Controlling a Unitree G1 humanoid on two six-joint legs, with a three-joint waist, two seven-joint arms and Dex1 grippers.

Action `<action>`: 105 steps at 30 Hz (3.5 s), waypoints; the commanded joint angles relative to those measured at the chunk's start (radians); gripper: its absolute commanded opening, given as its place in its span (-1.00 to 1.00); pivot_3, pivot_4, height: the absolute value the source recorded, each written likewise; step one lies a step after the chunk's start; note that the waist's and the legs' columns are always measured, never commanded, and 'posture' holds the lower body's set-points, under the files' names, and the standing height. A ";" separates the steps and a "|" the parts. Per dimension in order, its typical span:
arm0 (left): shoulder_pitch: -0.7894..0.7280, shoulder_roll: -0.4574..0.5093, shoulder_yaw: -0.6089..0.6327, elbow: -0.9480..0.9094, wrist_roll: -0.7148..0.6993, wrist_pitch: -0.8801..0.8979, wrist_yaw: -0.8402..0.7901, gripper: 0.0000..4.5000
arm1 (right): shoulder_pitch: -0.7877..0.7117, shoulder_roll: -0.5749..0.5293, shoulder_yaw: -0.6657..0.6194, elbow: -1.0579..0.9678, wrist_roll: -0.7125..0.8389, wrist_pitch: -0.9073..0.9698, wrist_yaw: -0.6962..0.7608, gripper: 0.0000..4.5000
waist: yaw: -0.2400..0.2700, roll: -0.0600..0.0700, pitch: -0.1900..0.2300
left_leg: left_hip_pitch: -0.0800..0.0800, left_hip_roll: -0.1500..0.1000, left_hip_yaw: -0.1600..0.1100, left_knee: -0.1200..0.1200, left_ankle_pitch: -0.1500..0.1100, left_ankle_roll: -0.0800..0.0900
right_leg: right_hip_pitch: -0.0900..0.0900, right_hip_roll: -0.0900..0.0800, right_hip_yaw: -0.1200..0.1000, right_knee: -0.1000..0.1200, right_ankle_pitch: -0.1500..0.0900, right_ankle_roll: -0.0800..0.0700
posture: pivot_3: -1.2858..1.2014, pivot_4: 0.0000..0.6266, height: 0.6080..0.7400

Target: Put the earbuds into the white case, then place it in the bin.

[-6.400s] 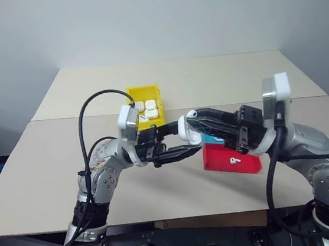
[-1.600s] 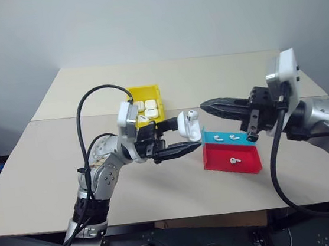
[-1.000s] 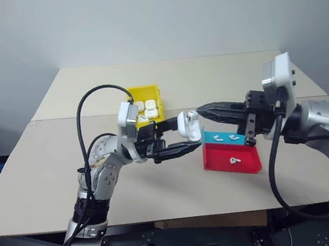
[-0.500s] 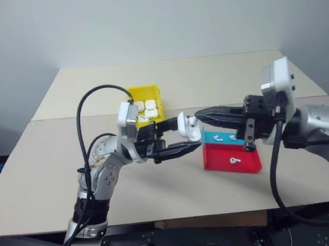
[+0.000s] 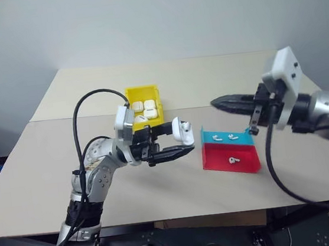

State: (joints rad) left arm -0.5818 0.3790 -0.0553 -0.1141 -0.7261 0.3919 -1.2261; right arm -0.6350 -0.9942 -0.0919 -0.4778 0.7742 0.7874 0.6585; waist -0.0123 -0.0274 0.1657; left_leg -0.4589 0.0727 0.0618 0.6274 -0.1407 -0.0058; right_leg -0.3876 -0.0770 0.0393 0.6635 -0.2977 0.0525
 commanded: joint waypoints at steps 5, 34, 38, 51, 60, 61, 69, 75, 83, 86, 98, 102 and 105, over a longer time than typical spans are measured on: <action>0.021 0.038 0.017 -0.023 0.010 -0.021 -0.039 0.24 | -0.274 -0.004 0.470 0.326 -0.490 -0.148 0.255 -0.97 | -0.007 0.000 0.000 | 0.000 0.000 0.002 0.000 0.000 0.000 | -0.002 0.000 0.002 0.000 0.000 0.000 | 0.03 -0.52 1.00; 0.122 0.027 0.032 -0.132 0.015 -0.056 0.056 0.24 | -0.695 0.457 0.710 1.582 -1.133 -0.805 0.605 0.03 | -0.001 0.001 0.001 | -0.001 0.000 0.003 0.000 0.000 0.000 | -0.002 0.000 0.000 0.001 0.000 0.000 | 0.03 -0.52 1.00; 0.129 0.035 0.038 -0.142 0.011 -0.053 0.065 0.24 | -0.696 0.475 0.709 1.628 -1.175 -0.832 0.564 0.03 | -0.002 0.001 0.001 | -0.001 0.000 0.003 0.000 0.000 0.000 | -0.002 0.000 0.000 0.002 0.000 0.000 | 0.03 -0.52 1.00; 0.133 0.041 0.040 -0.148 0.013 -0.060 0.075 0.24 | -0.687 0.497 0.660 1.665 -1.201 -0.854 0.591 -0.68 | -0.002 0.001 0.001 | 0.000 0.000 0.003 0.000 0.000 0.000 | -0.002 0.000 0.000 0.002 0.000 0.000 | 0.03 -0.52 1.00; 0.112 0.044 0.038 -0.127 0.007 -0.053 0.059 0.24 | -0.683 0.424 0.494 1.468 -1.080 -0.732 0.628 -0.73 | -0.002 0.004 0.002 | 0.000 0.000 0.003 0.000 0.000 0.000 | -0.002 0.000 0.000 0.002 0.000 0.000 | 0.03 -0.52 1.00; 0.108 0.044 0.039 -0.124 0.007 -0.053 0.057 0.24 | -0.675 0.408 0.464 1.417 -1.056 -0.699 0.643 -0.73 | -0.001 0.005 0.003 | -0.001 0.000 0.003 0.000 0.000 0.000 | -0.002 0.000 0.000 0.002 0.000 0.000 | 0.03 -0.52 1.00; 0.054 0.042 0.026 -0.073 0.010 -0.049 0.016 0.24 | -0.287 0.309 -0.087 0.449 -0.483 0.020 0.645 -0.73 | 0.023 0.005 0.003 | -0.001 0.000 0.001 0.000 0.000 0.000 | 0.000 0.000 -0.002 0.001 0.000 0.000 | 0.03 -0.52 1.00; -0.030 0.029 0.021 0.020 0.026 -0.056 -0.013 0.24 | -0.110 0.525 -0.362 0.002 -0.030 0.393 0.373 -0.73 | 0.012 0.005 0.003 | 0.001 0.001 0.000 0.001 0.000 0.000 | 0.001 0.000 -0.001 0.003 0.001 -0.001 | 0.03 -0.52 1.00; -0.100 -0.011 0.006 0.080 0.037 -0.054 -0.024 0.24 | 0.050 0.691 -0.299 -0.235 0.177 0.395 0.045 -0.73 | 0.010 0.005 0.002 | -0.001 0.000 0.000 0.000 0.000 0.000 | 0.000 0.000 -0.001 0.002 0.001 0.000 | 0.03 -0.52 1.00; -0.109 -0.022 0.004 0.085 0.037 -0.053 -0.025 0.24 | 0.067 0.673 -0.278 -0.227 0.215 0.374 -0.005 -0.73 | 0.007 0.005 0.002 | -0.001 0.000 0.000 0.001 0.000 0.000 | 0.000 0.000 -0.001 0.002 0.001 0.000 | 0.03 -0.52 1.00; -0.091 -0.024 0.026 0.040 0.012 -0.031 -0.006 0.24 | 0.125 0.538 -0.208 -0.191 0.287 0.250 -0.030 -0.73 | 0.001 0.005 0.002 | -0.001 0.000 0.000 0.000 0.000 0.000 | 0.000 0.000 -0.001 0.001 0.000 0.000 | 0.03 -0.52 1.00; -0.074 -0.028 0.028 0.002 -0.005 -0.012 0.017 0.24 | 0.138 0.478 -0.234 -0.184 0.359 0.226 -0.024 -0.73 | 0.001 0.005 0.003 | -0.001 0.000 0.000 0.000 0.000 0.000 | 0.000 0.000 -0.001 0.001 0.000 0.000 | 0.03 -0.52 1.00; -0.059 -0.034 0.026 -0.025 -0.013 0.002 0.033 0.24 | 0.149 0.436 -0.234 -0.183 0.393 0.205 -0.018 -0.73 | 0.001 0.005 0.003 | -0.001 0.000 -0.001 0.000 0.000 0.000 | 0.000 0.000 -0.001 0.001 0.000 0.000 | 0.03 -0.52 1.00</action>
State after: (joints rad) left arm -0.6408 0.3482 -0.0558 -0.0967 -0.7096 0.3931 -1.2116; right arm -0.4922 -0.5390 -0.2993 -0.6459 1.1298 1.0213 0.6302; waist -0.0116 -0.0229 0.1682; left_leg -0.4595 0.0729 0.0611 0.6274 -0.1408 -0.0056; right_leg -0.3873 -0.0766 0.0384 0.6643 -0.2973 0.0524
